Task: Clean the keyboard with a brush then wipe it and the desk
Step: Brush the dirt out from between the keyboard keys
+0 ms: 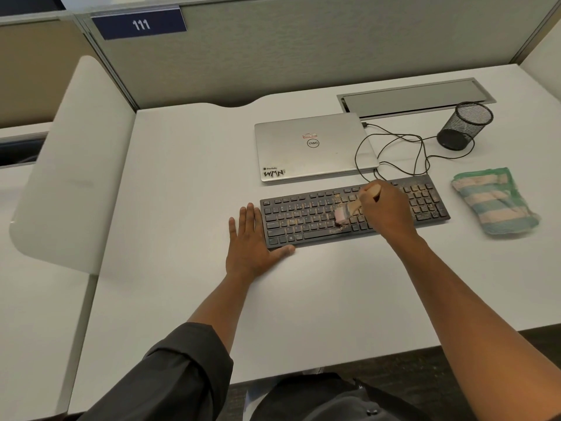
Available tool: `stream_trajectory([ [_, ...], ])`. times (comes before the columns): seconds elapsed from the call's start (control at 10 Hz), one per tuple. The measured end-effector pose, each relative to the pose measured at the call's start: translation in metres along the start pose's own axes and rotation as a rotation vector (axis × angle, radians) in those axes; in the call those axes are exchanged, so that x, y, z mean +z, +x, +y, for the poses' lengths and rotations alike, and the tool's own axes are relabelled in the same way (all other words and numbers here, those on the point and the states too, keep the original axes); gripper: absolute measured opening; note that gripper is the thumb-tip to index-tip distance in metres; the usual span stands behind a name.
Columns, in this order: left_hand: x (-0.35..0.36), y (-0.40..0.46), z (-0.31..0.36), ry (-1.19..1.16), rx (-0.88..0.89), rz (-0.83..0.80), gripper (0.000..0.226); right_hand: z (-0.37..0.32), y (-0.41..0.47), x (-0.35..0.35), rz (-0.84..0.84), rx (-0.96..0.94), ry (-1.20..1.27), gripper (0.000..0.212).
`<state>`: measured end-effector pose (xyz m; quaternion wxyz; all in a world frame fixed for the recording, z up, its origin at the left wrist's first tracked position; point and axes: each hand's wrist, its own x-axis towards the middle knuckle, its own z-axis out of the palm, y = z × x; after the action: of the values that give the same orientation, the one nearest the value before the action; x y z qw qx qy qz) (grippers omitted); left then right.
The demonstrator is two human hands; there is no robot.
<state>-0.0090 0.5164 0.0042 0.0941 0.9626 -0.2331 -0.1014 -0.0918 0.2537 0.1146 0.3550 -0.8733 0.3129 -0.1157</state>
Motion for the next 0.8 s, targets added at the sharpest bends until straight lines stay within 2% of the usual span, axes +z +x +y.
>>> stream_trajectory([
  [0.2,0.0,0.0,0.0,0.004,-0.005,-0.001,0.133,0.001,-0.022,0.012,-0.111,-0.042,0.062,0.011],
  [0.4,-0.001,0.0,0.0,0.009,-0.001,-0.008,0.133,0.007,-0.018,-0.002,0.028,-0.035,-0.048,0.014],
  [0.7,0.0,0.0,0.0,0.014,0.002,-0.003,0.133,0.014,-0.024,-0.001,-0.091,-0.017,0.074,0.013],
  [0.8,-0.001,0.0,0.0,0.007,0.001,-0.005,0.133,0.022,-0.022,-0.007,0.007,-0.022,0.007,0.014],
])
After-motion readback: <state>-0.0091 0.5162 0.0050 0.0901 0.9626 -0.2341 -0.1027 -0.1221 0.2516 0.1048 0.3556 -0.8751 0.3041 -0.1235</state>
